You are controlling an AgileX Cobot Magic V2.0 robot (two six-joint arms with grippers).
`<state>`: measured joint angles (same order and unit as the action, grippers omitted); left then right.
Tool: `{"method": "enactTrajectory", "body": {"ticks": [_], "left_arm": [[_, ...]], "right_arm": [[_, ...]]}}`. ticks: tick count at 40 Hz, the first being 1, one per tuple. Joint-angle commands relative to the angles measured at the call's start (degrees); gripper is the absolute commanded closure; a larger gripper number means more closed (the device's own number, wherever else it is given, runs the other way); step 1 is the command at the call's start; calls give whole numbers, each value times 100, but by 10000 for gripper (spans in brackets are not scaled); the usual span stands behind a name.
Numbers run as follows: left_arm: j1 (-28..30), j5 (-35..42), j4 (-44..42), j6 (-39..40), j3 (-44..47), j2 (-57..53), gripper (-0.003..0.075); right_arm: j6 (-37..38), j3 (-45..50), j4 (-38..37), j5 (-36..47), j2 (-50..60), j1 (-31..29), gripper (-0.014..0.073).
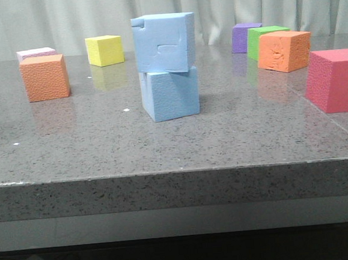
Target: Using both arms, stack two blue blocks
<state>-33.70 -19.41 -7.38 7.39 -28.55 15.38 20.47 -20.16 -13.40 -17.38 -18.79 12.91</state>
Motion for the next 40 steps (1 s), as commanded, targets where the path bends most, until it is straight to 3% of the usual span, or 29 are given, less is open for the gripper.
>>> {"method": "enactTrajectory", "body": {"ticks": [1,33,40], "left_arm": [[-8,502,1,6,-135,39,739],[-8,502,-127,-3,27,-50,739],[401,512,159,-3,520,-589,739]], "right_arm": [[-53,-150,-118,475,-41,-25,663],[-53,-150,-118,475,-41,-25,663],[-53,-150,-118,475,-41,-25,663]]}}
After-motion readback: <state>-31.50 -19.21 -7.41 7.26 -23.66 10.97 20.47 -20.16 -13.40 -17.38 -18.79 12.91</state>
